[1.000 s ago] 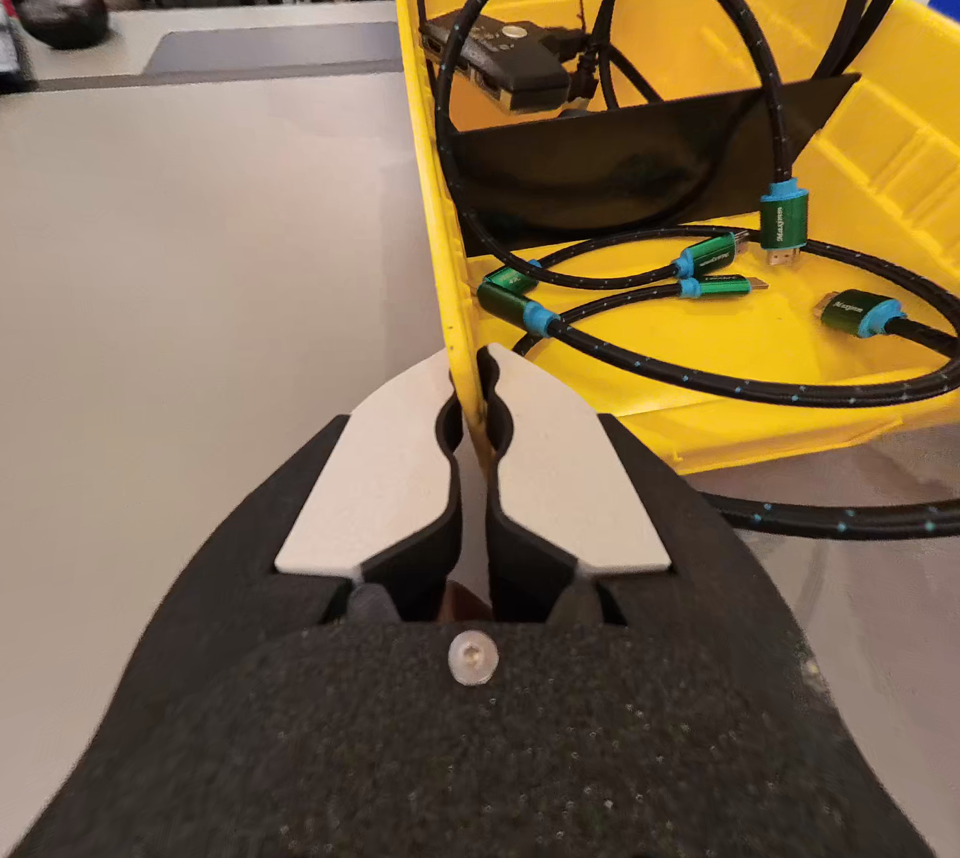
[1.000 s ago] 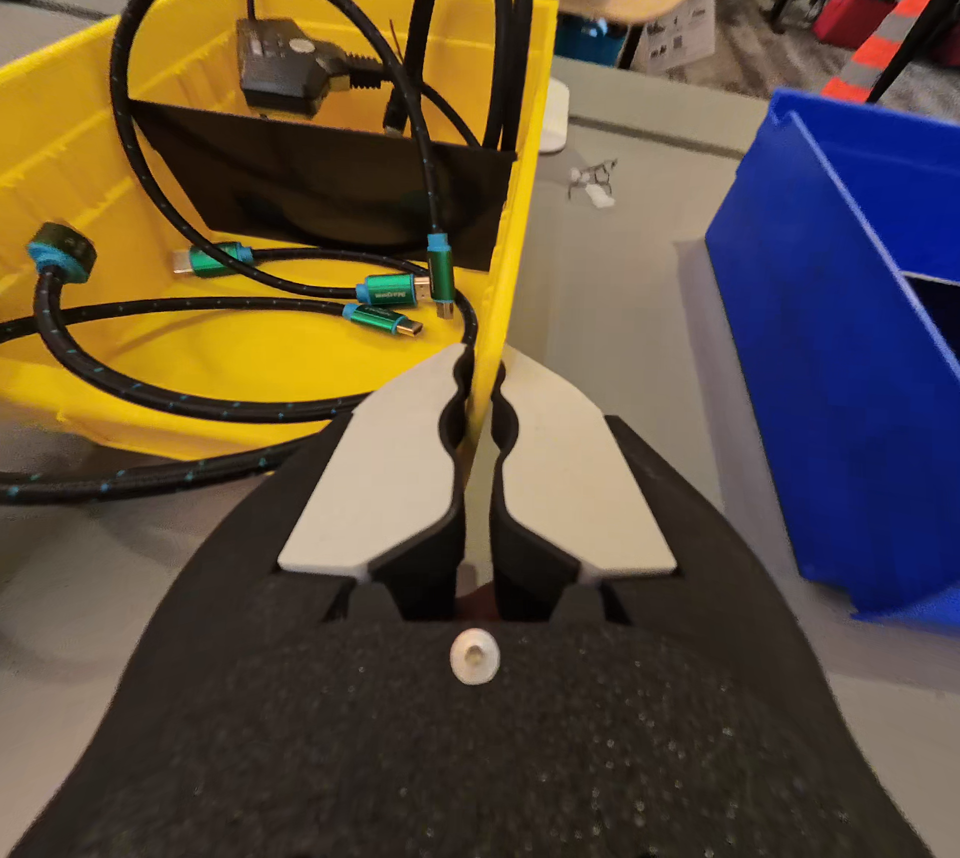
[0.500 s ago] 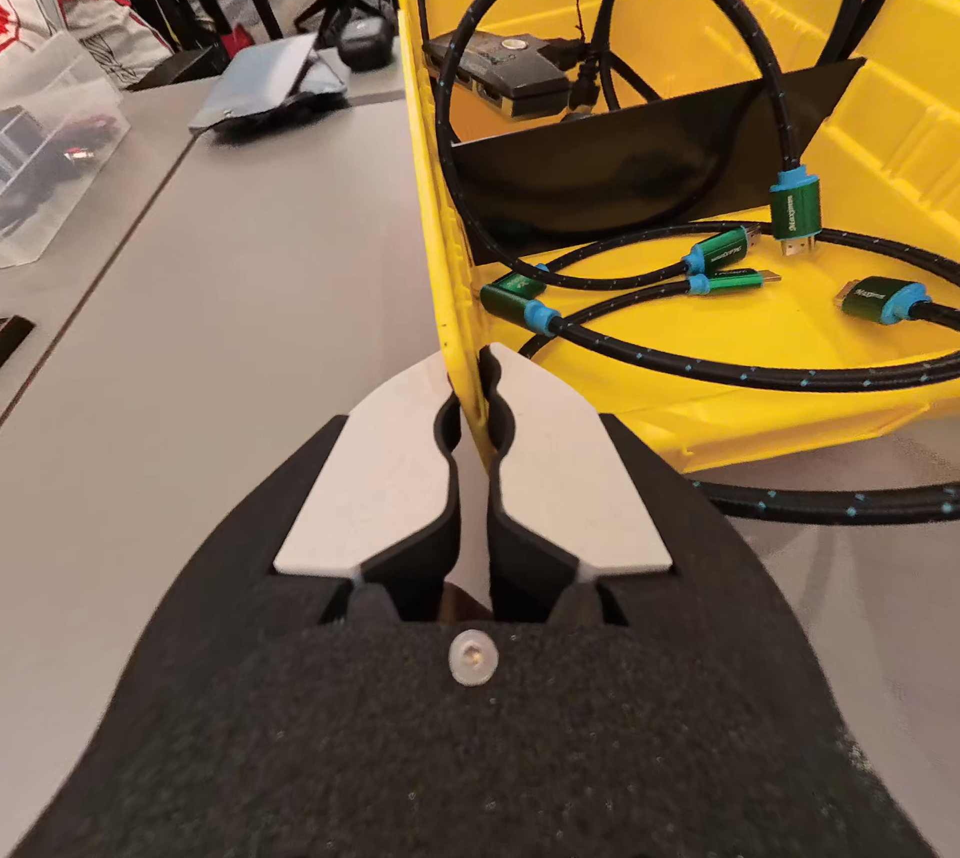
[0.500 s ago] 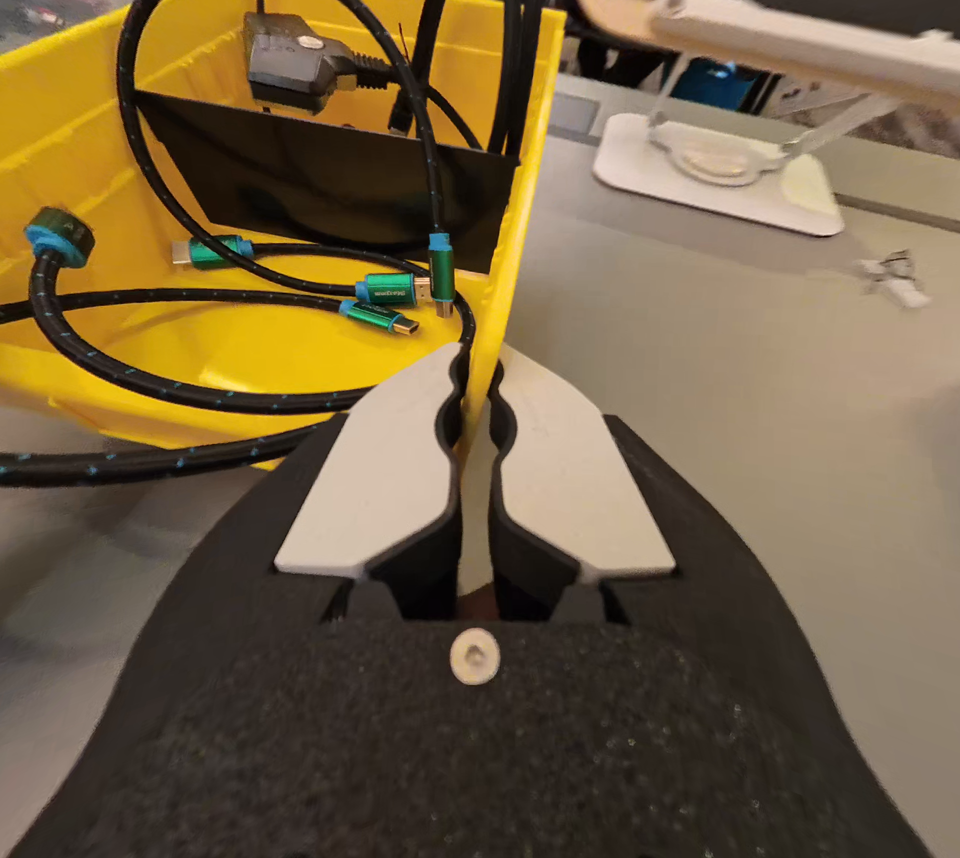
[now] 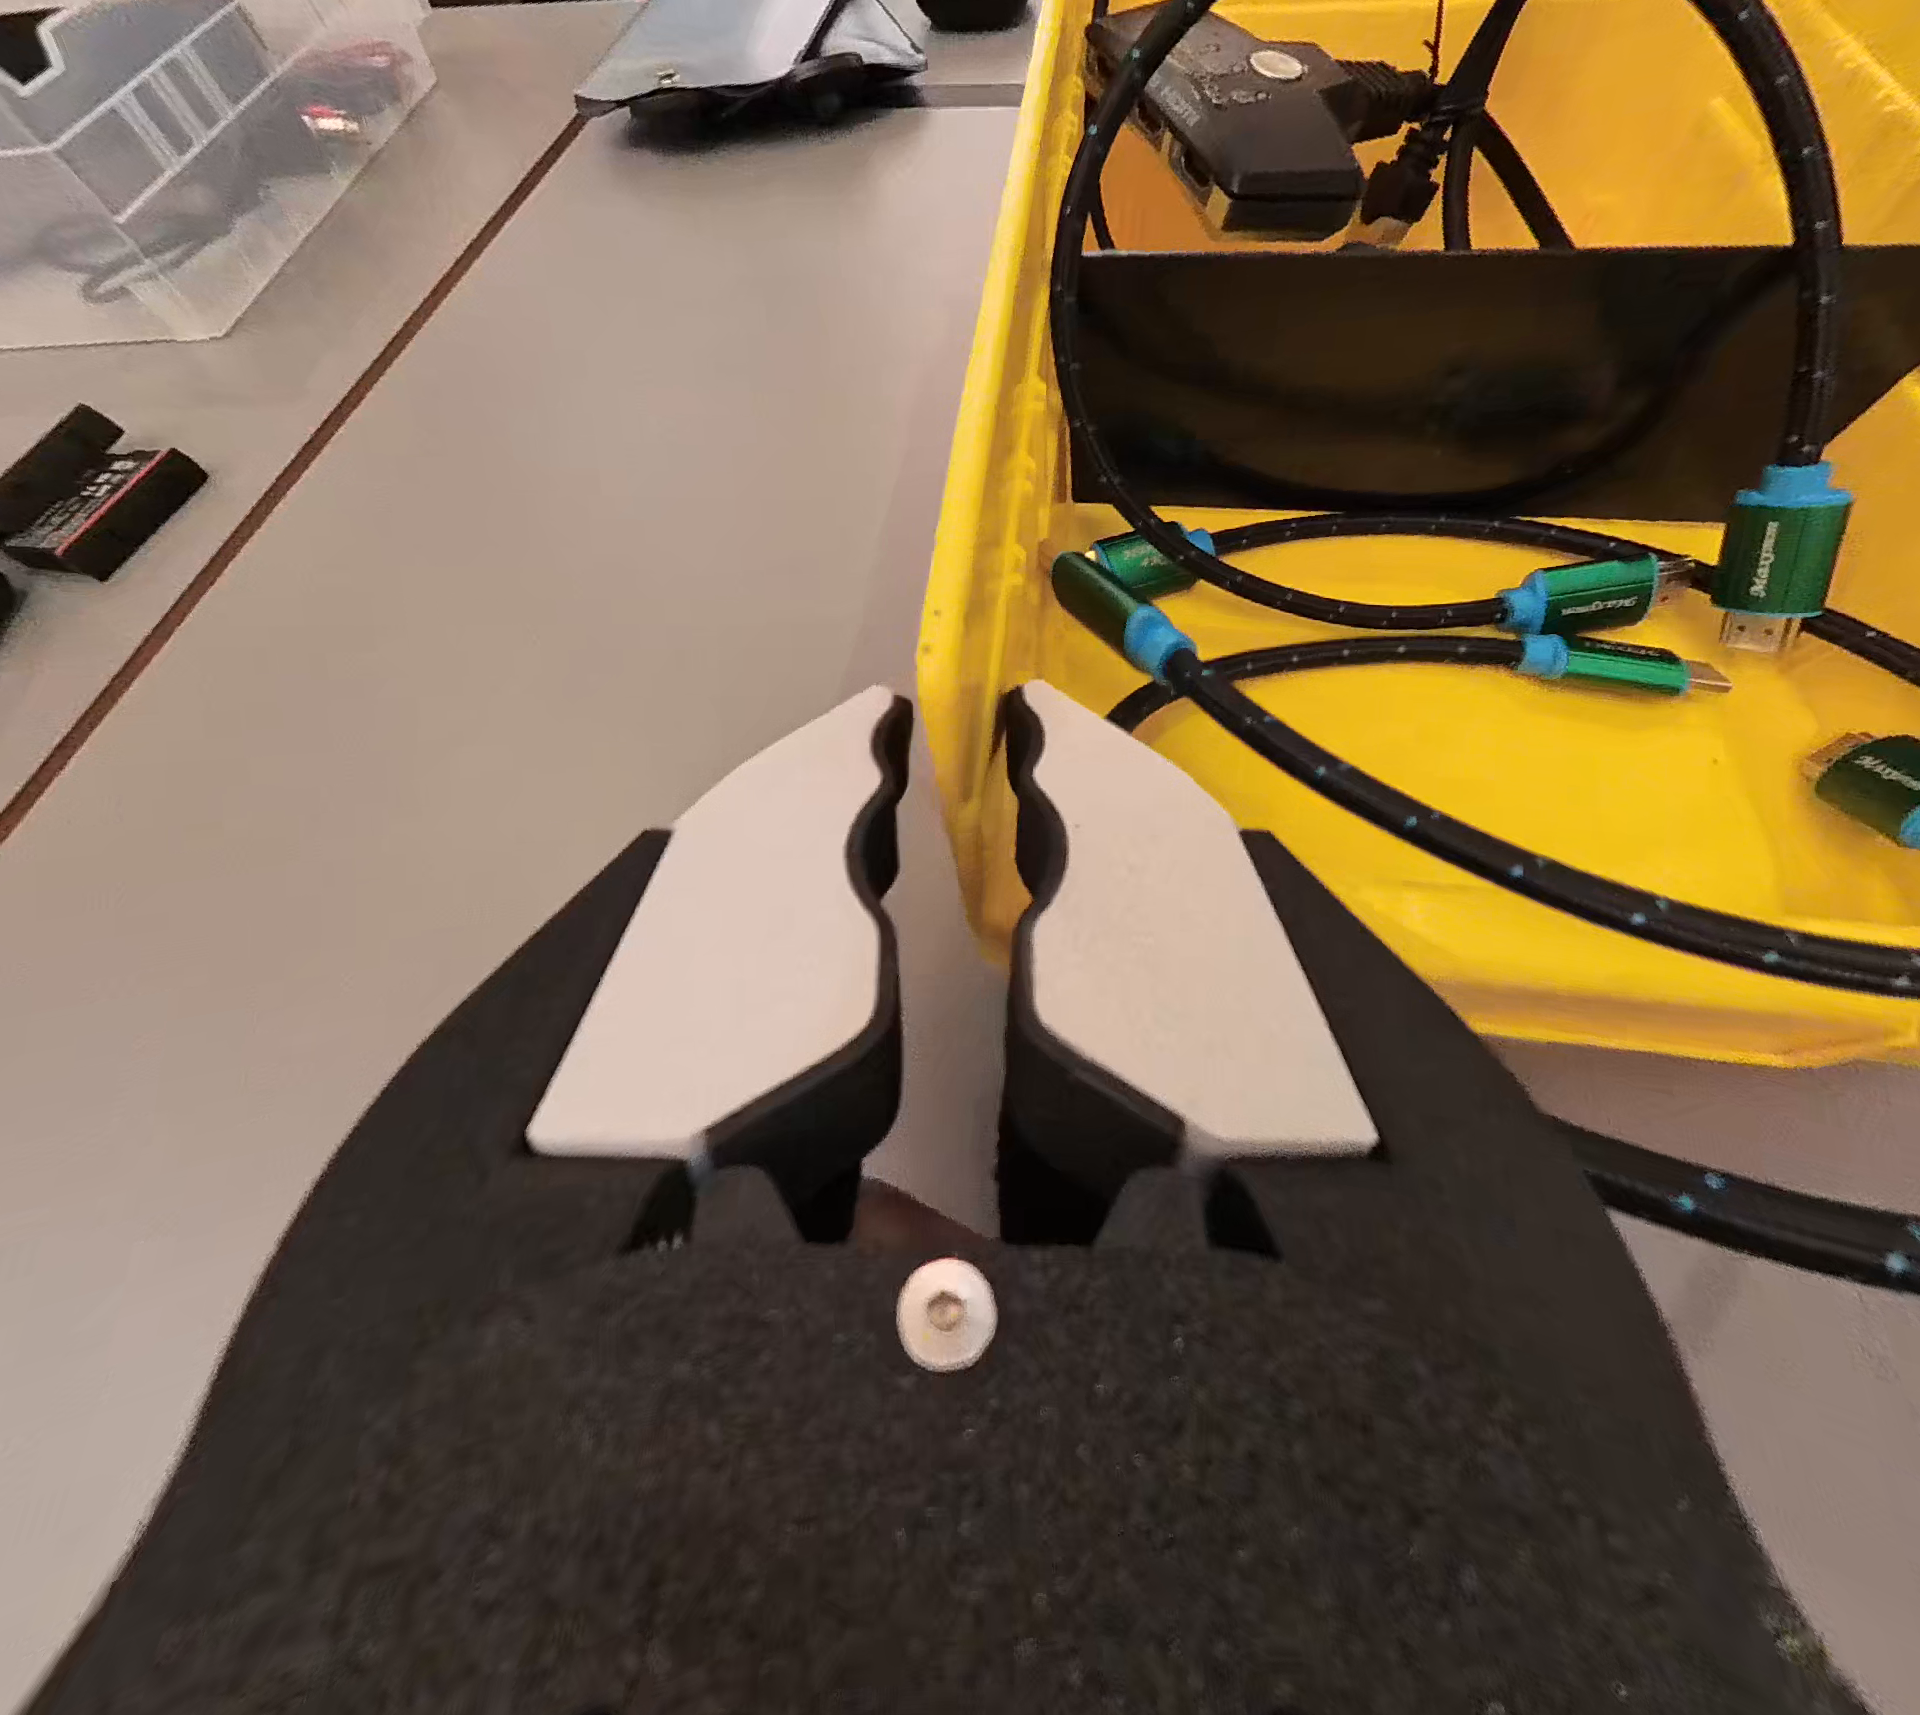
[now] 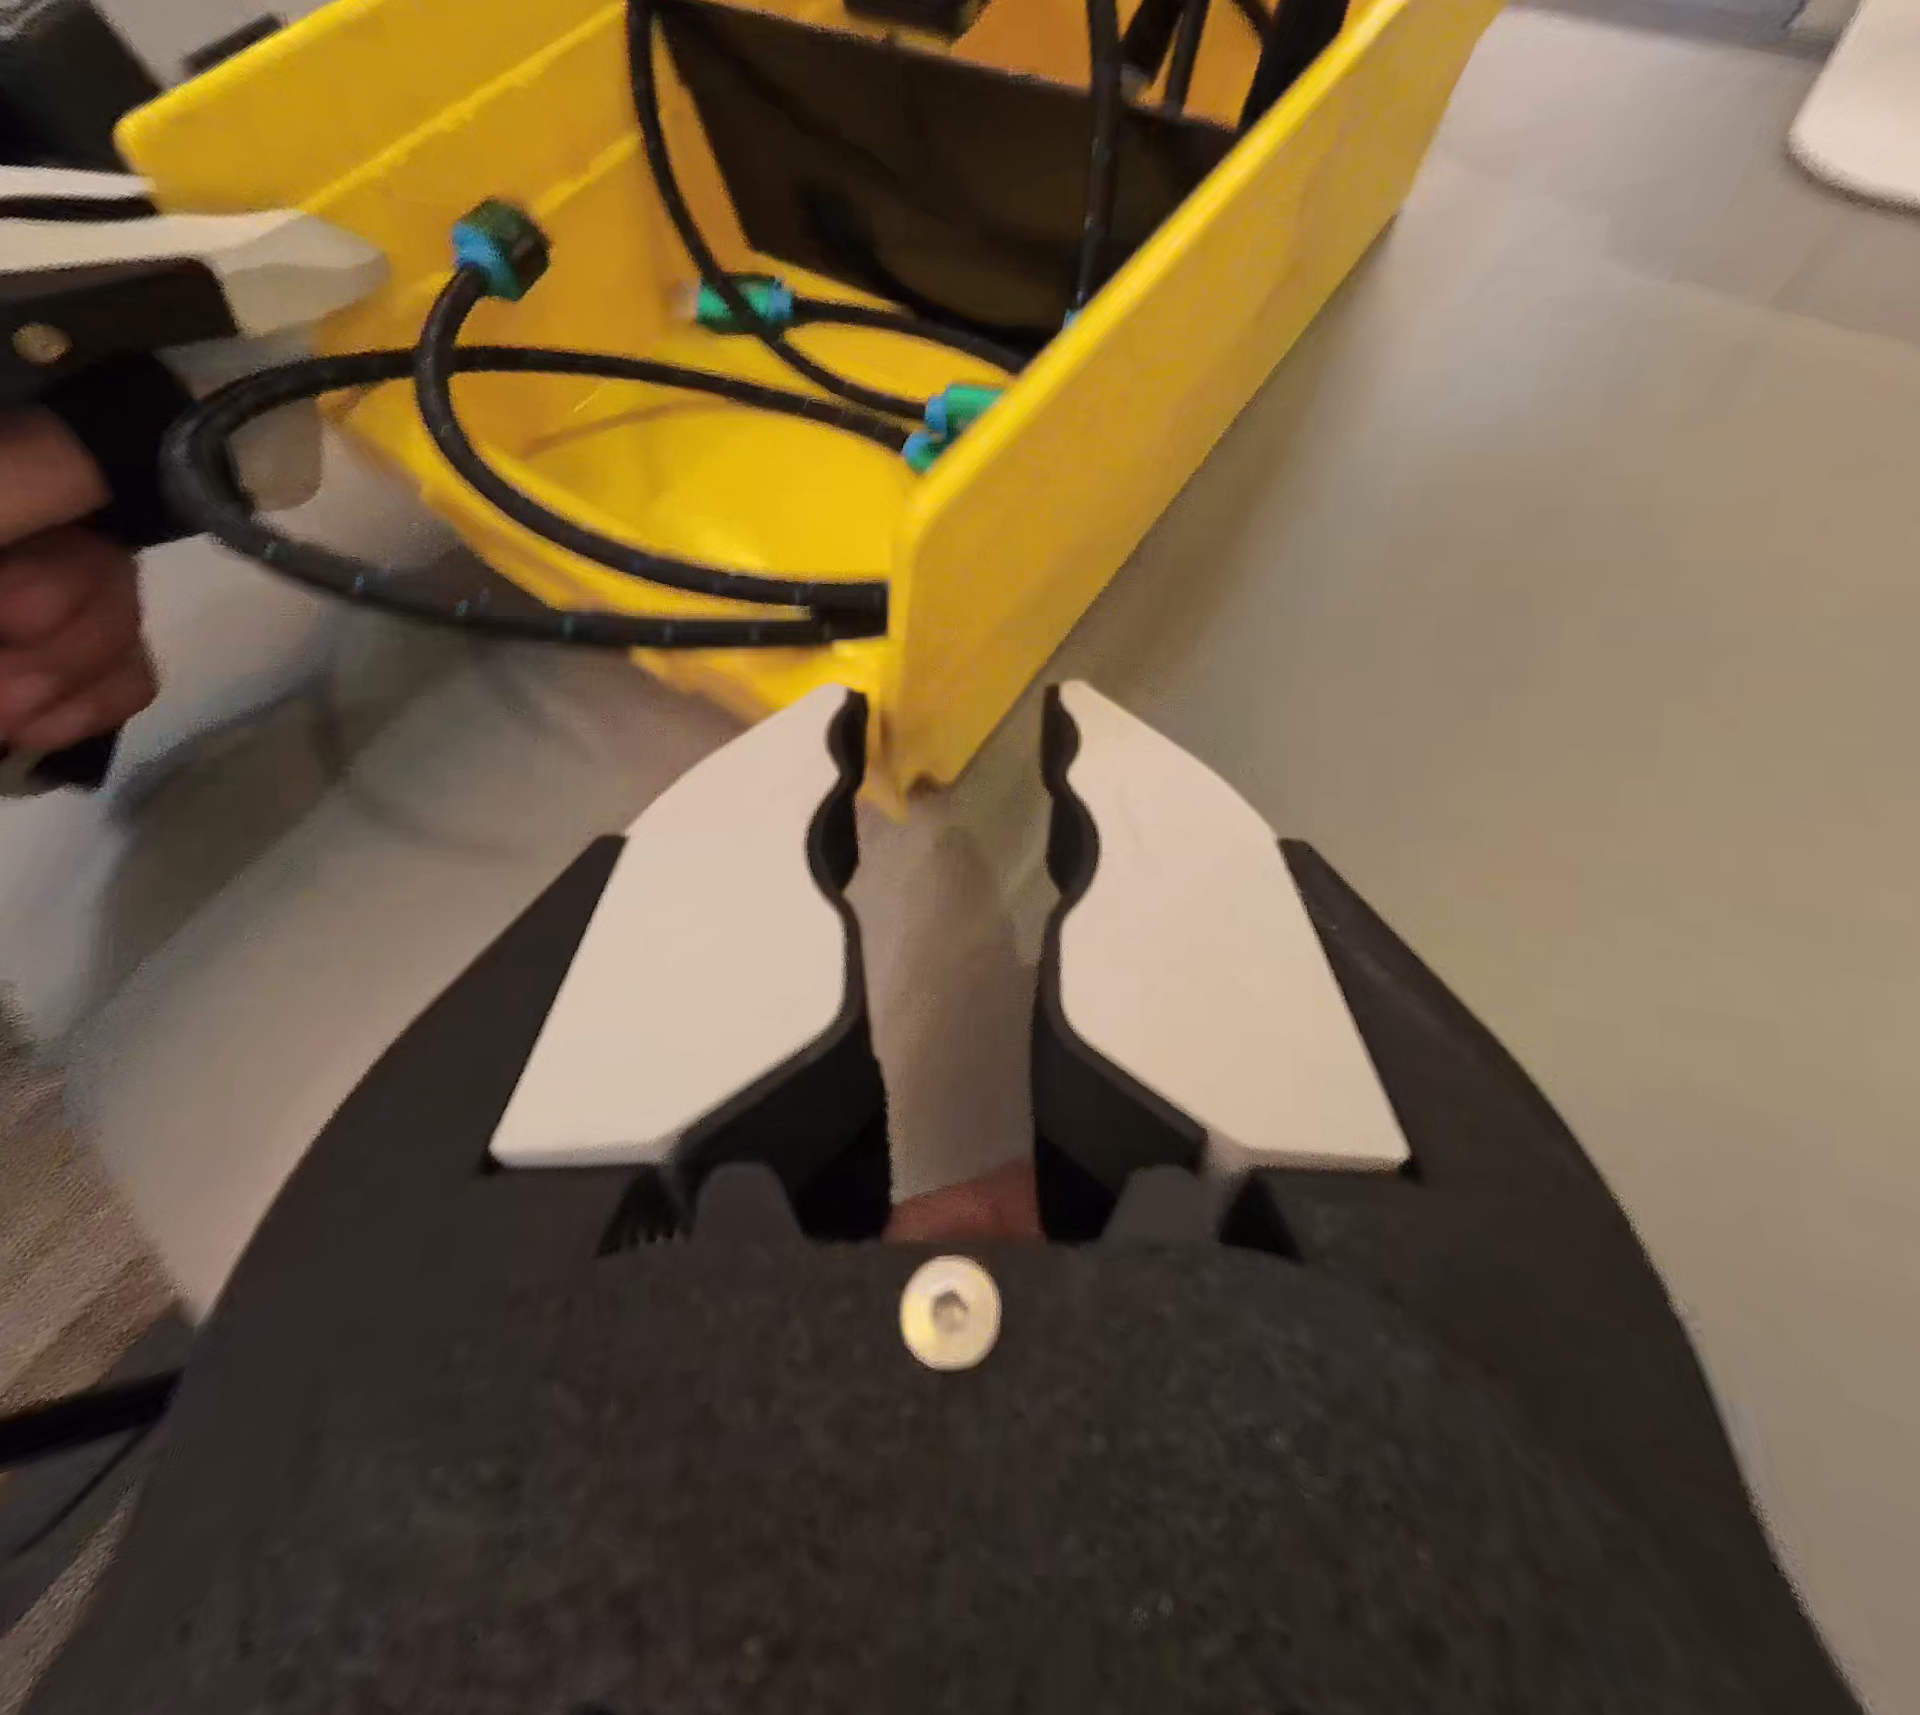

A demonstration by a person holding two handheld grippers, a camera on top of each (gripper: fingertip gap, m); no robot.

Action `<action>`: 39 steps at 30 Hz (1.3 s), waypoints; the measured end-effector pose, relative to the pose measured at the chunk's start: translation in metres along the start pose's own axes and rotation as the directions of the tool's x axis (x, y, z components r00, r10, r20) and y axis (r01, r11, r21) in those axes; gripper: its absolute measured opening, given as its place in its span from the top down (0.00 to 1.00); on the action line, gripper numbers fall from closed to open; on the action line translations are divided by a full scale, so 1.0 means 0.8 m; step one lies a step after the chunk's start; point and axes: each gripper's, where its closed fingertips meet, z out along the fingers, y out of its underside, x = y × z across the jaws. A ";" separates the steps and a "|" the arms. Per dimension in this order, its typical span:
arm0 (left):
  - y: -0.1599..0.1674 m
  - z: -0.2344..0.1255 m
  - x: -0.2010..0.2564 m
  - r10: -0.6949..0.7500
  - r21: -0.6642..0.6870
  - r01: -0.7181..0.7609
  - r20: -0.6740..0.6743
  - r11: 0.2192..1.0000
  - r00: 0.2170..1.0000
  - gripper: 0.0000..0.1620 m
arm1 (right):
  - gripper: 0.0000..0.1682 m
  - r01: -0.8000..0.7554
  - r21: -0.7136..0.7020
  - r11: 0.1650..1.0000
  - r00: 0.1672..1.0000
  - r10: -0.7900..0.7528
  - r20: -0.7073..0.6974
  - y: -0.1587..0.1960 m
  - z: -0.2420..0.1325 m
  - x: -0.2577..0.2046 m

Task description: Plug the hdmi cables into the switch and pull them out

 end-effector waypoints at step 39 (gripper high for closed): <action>0.020 -0.190 0.342 0.264 0.213 -0.181 -0.479 0.960 0.837 0.90 | 0.83 0.151 0.362 0.920 0.949 -0.033 -0.313 0.055 -0.359 0.353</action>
